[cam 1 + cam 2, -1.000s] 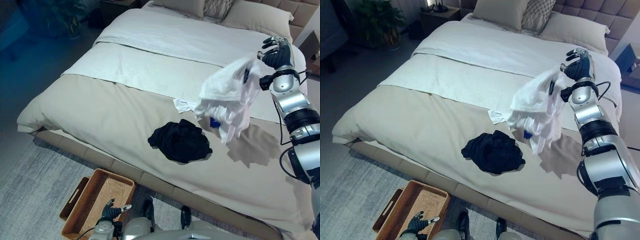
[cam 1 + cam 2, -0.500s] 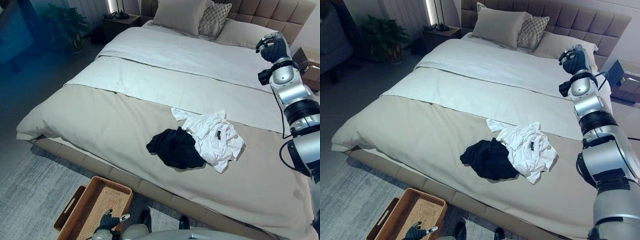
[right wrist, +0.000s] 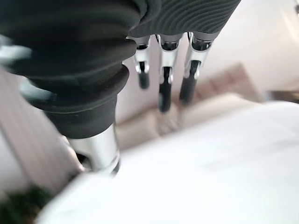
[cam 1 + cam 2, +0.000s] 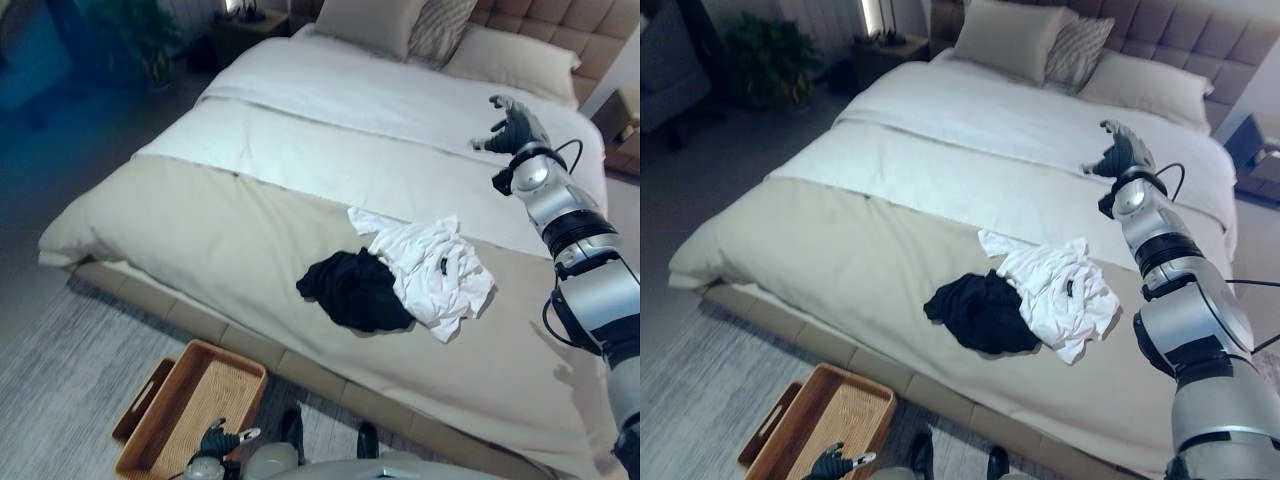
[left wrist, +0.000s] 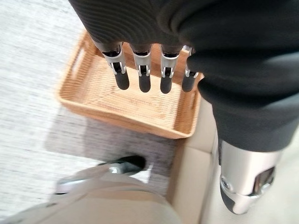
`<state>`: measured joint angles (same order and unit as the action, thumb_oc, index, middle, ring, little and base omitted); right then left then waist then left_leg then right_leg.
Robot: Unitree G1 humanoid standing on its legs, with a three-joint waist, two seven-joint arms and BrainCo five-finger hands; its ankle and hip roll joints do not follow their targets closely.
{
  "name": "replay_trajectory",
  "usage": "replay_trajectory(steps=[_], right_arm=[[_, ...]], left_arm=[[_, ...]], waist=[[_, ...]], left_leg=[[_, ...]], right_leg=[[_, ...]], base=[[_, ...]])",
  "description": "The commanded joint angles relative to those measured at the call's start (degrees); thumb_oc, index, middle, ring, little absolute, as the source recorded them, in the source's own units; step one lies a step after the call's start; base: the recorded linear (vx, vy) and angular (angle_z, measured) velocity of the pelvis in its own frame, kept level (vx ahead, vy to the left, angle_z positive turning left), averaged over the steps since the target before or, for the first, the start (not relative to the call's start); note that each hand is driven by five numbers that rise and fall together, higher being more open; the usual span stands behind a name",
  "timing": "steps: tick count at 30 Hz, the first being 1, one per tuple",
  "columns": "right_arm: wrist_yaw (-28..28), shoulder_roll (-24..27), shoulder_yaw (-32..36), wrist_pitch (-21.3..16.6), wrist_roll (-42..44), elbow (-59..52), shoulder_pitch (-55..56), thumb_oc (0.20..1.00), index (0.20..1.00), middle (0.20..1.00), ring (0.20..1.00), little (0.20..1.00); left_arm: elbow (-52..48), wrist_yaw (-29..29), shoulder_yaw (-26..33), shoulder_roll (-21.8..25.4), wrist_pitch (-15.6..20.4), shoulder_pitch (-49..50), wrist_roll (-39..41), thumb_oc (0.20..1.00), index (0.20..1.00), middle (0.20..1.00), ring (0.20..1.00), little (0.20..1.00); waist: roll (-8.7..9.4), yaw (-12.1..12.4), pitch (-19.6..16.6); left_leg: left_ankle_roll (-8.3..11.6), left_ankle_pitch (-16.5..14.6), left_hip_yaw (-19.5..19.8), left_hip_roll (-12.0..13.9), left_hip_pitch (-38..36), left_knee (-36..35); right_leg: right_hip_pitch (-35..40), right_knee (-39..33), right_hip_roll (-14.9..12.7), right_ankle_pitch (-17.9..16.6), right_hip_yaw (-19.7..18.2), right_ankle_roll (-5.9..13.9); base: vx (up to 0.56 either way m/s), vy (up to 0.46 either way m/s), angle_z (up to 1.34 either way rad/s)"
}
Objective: Pick up clothes into the bucket
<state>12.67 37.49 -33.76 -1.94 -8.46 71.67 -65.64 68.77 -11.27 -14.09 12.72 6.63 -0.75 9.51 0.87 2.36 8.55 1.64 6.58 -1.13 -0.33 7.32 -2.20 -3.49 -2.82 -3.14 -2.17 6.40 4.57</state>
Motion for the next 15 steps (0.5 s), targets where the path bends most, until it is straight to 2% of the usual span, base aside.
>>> replay_trajectory(steps=[1, 5, 6, 8, 9, 11, 15], right_arm=[[2.04, 0.74, -3.26, 1.82, -6.74, 3.20, -4.29, 1.000, 1.000, 1.000, 1.000, 1.000], [3.70, -1.40, -1.30, 3.24, -8.66, 6.52, -1.90, 1.000, 1.000, 1.000, 1.000, 1.000], [3.70, -1.40, -1.30, 3.24, -8.66, 6.52, -1.90, 1.000, 1.000, 1.000, 1.000, 1.000], [5.68, -1.57, 0.97, 4.09, -7.36, 8.17, -1.60, 1.000, 1.000, 1.000, 1.000, 1.000], [5.68, -1.56, 0.97, 4.08, -7.36, 8.17, -1.61, 1.000, 1.000, 1.000, 1.000, 1.000], [7.41, -0.76, 1.99, 4.24, -6.51, 9.07, -1.91, 1.000, 1.000, 1.000, 1.000, 1.000], [9.19, 0.12, 2.66, 4.21, -5.89, 8.86, -2.57, 1.000, 1.000, 1.000, 1.000, 1.000]], left_arm=[[1.14, -1.06, -1.48, 1.01, 0.39, -4.13, -0.97, 1.000, 1.000, 1.000, 1.000, 1.000], [-0.13, -2.01, -2.91, 0.62, 0.57, -5.94, -0.11, 1.000, 1.000, 1.000, 1.000, 1.000], [-0.13, -2.01, -2.91, 0.62, 0.57, -5.94, -0.11, 1.000, 1.000, 1.000, 1.000, 1.000], [-3.20, -2.96, -4.76, 0.41, 1.04, -7.76, 1.51, 1.000, 1.000, 1.000, 1.000, 1.000], [-3.20, -2.96, -4.77, 0.41, 1.03, -7.78, 1.51, 1.000, 1.000, 1.000, 1.000, 1.000], [-5.85, -3.85, -6.47, 0.30, 1.62, -9.45, 2.63, 1.000, 1.000, 1.000, 1.000, 1.000], [-8.07, -4.69, -7.37, -0.01, 2.12, -10.50, 3.81, 1.000, 1.000, 1.000, 1.000, 1.000]], waist=[[2.65, 2.27, 6.64], [0.75, 3.35, 9.83], [0.76, 3.35, 9.81], [-1.67, 3.98, 14.12], [-1.66, 3.97, 14.02], [-3.29, 4.31, 17.10], [-4.20, 4.40, 18.73]], left_leg=[[-0.19, -2.96, 3.13, -2.25, 1.12, 2.80], [-0.31, -2.10, 4.45, -2.54, 5.15, 4.31], [-0.31, -2.11, 4.45, -2.54, 5.18, 4.32], [-0.36, -1.85, 5.67, -3.30, 10.65, 7.80], [-0.36, -1.88, 5.68, -3.32, 10.86, 7.92], [-0.46, -2.33, 6.49, -4.50, 15.53, 11.80], [-0.58, -2.90, 6.62, -5.42, 19.08, 14.63]], right_leg=[[-3.59, 4.17, -4.08, -2.17, 1.32, 2.19], [-7.42, 6.92, -4.70, -1.59, 2.06, 1.82], [-7.45, 6.94, -4.71, -1.58, 2.06, 1.82], [-12.94, 12.45, -5.71, 0.60, 3.14, 0.93], [-13.16, 12.62, -5.74, 0.68, 3.15, 0.93], [-17.90, 18.03, -6.73, 2.64, 3.66, 0.14], [-21.67, 21.86, -7.49, 3.78, 3.49, -0.16]], base=[[-0.07, -0.014, 0.27], [-0.07, 0.003, 0.20], [-0.10, 0.012, 0.27], [-0.13, 0.017, 0.16], [-0.09, -0.001, 0.22], [-0.09, -0.009, 0.38], [-0.06, 0.003, 0.29]])
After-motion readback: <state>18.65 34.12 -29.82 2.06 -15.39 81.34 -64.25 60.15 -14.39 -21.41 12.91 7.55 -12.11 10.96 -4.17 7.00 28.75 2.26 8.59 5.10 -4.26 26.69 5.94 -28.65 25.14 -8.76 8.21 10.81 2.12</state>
